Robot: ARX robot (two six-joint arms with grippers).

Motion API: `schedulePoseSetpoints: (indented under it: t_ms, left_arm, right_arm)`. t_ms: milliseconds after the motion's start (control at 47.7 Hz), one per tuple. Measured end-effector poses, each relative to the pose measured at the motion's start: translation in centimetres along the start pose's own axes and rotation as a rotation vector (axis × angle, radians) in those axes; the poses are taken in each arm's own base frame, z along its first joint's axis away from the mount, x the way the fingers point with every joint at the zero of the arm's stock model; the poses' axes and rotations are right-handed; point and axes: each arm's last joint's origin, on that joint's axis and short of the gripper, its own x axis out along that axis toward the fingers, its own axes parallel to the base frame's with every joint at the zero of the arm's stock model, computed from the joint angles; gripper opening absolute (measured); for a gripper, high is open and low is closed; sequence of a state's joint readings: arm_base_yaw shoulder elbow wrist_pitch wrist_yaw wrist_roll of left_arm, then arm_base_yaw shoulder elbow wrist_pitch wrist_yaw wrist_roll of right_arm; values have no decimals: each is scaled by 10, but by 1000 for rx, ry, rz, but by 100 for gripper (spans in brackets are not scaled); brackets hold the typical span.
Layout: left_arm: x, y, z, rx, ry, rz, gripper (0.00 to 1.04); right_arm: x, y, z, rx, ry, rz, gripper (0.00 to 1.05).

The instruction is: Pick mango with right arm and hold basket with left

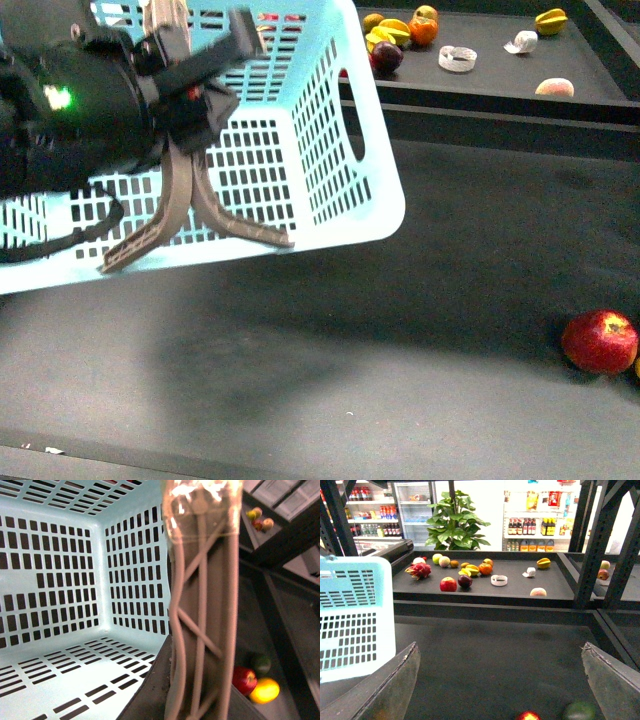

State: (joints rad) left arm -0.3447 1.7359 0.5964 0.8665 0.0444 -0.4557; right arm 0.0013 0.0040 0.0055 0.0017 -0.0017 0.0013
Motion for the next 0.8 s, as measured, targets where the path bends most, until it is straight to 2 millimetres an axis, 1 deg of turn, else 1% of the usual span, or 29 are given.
schedulePoseSetpoints:
  t_ms: [105,189,377,608,797]
  left_arm:
    - [-15,3,-15,72,21,10,6]
    - [-23,2,-20,122,22,6,6]
    - [-39,-3,-24,185,-8,-35,6]
    - [-44,-13,-31,202,-7,-132,6]
    - [-45,-21,-33,218,-13,-163,6]
  right_arm:
    - [0,0,0,0,0,0,96]
    - [0,0,0,0,0,0,96]
    - [0,0,0,0,0,0,96]
    - [0,0,0,0,0,0,96]
    - [0,0,0,0,0,0,96]
